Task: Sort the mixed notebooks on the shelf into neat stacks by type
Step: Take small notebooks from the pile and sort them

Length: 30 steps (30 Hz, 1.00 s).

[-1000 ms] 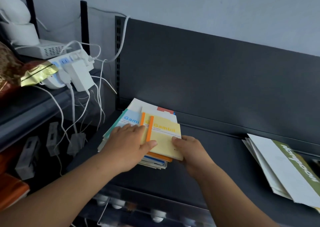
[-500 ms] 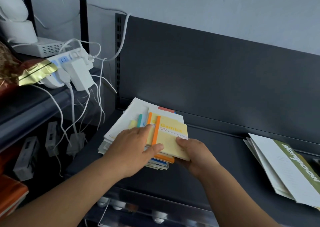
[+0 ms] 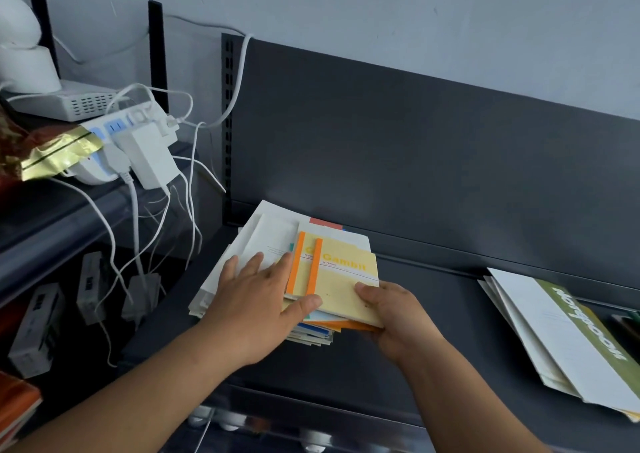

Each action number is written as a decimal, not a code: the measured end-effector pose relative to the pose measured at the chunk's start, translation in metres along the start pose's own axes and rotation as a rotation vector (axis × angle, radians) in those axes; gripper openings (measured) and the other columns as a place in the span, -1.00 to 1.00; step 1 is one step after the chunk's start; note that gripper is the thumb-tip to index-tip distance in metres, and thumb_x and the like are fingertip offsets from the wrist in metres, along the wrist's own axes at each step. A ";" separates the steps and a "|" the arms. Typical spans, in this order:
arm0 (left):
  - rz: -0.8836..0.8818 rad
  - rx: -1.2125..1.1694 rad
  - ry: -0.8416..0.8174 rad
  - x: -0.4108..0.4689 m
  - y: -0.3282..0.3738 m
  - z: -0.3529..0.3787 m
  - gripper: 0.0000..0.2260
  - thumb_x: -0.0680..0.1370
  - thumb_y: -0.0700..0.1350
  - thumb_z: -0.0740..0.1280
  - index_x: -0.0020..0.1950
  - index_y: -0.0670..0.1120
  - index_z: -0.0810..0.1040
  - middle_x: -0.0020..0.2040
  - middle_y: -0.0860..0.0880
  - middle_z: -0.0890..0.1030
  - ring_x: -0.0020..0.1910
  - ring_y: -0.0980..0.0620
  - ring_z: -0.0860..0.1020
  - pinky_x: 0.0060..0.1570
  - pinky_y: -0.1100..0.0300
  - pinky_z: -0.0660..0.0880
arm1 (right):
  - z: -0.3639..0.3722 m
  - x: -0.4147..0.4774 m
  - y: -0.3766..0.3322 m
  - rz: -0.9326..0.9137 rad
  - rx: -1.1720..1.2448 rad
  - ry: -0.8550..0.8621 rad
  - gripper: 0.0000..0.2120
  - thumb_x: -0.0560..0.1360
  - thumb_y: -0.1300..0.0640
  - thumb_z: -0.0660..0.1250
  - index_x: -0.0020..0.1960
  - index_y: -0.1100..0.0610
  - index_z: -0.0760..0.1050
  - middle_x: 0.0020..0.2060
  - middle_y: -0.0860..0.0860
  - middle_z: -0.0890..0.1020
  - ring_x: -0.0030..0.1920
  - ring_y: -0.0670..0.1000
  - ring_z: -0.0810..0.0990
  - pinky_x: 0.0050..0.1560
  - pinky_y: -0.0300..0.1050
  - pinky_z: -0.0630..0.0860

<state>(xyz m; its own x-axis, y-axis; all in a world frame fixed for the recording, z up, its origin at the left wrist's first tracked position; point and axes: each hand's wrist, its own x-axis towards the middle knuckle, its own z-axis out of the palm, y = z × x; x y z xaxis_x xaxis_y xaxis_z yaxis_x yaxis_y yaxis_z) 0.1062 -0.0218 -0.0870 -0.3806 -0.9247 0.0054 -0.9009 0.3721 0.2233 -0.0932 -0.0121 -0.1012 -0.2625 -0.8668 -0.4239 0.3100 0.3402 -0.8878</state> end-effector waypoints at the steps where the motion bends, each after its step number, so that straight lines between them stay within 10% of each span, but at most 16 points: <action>1: -0.002 -0.004 0.004 0.001 -0.001 0.000 -0.07 0.27 0.46 -0.36 0.57 0.05 -0.15 0.55 0.09 0.20 0.57 0.00 -0.09 0.50 -0.09 -0.19 | -0.002 -0.001 -0.001 -0.009 0.011 0.003 -0.75 0.55 0.27 0.34 0.22 0.21 0.48 0.02 0.15 0.67 -0.07 0.14 0.68 -0.31 -0.06 0.62; 11: -0.057 -0.053 -0.035 0.004 0.017 -0.022 -0.35 0.52 0.34 -0.17 0.48 0.00 0.13 0.09 0.02 0.45 0.19 -0.02 0.39 0.34 -0.01 0.23 | -0.031 -0.018 -0.009 -0.101 0.183 0.035 -0.80 0.57 0.33 0.26 0.17 0.20 0.50 0.00 0.14 0.69 -0.10 0.10 0.69 -0.30 -0.03 0.64; 16: -0.098 -0.071 0.057 0.008 0.026 -0.030 -0.22 0.45 0.39 -0.24 0.54 -0.03 0.11 0.41 -0.07 0.40 0.40 -0.08 0.29 0.41 -0.05 0.16 | -0.051 -0.033 -0.015 -0.143 0.271 0.053 -0.81 0.59 0.33 0.22 0.17 0.21 0.50 0.00 0.15 0.69 -0.14 0.08 0.71 -0.33 -0.06 0.63; 21: -0.017 -0.891 -0.001 0.012 0.070 -0.031 -0.40 0.51 0.31 0.19 0.49 0.13 0.19 0.27 0.23 0.39 0.28 0.12 0.39 0.21 0.12 0.31 | -0.073 -0.049 -0.020 -0.202 0.315 0.053 -0.78 0.58 0.33 0.21 0.20 0.21 0.50 0.04 0.16 0.69 -0.11 0.09 0.71 -0.31 -0.05 0.63; 25: -0.173 -1.417 -0.310 0.017 0.104 -0.028 -0.63 0.51 0.11 0.34 0.25 -0.03 0.54 0.04 -0.02 0.70 0.03 -0.04 0.66 0.10 -0.06 0.54 | -0.097 -0.063 -0.027 -0.248 0.303 0.078 -0.80 0.59 0.31 0.22 0.17 0.17 0.51 -0.01 0.12 0.71 -0.08 0.08 0.70 -0.29 -0.05 0.65; 30: -0.159 -1.502 -0.465 0.014 0.153 -0.011 -0.80 0.57 -0.18 0.31 0.18 -0.10 0.57 -0.02 -0.15 0.70 -0.03 -0.12 0.68 -0.13 -0.10 0.61 | -0.142 -0.081 -0.032 -0.321 0.230 0.107 -0.79 0.60 0.29 0.23 0.19 0.14 0.51 0.03 0.12 0.70 -0.04 0.08 0.70 -0.23 -0.03 0.65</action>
<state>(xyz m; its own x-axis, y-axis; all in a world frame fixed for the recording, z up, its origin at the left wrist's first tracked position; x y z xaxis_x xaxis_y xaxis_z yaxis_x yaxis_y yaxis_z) -0.0348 0.0212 -0.0416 -0.5885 -0.7354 -0.3359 -0.0245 -0.3991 0.9166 -0.2113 0.0988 -0.0642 -0.4694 -0.8686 -0.1588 0.3897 -0.0424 -0.9200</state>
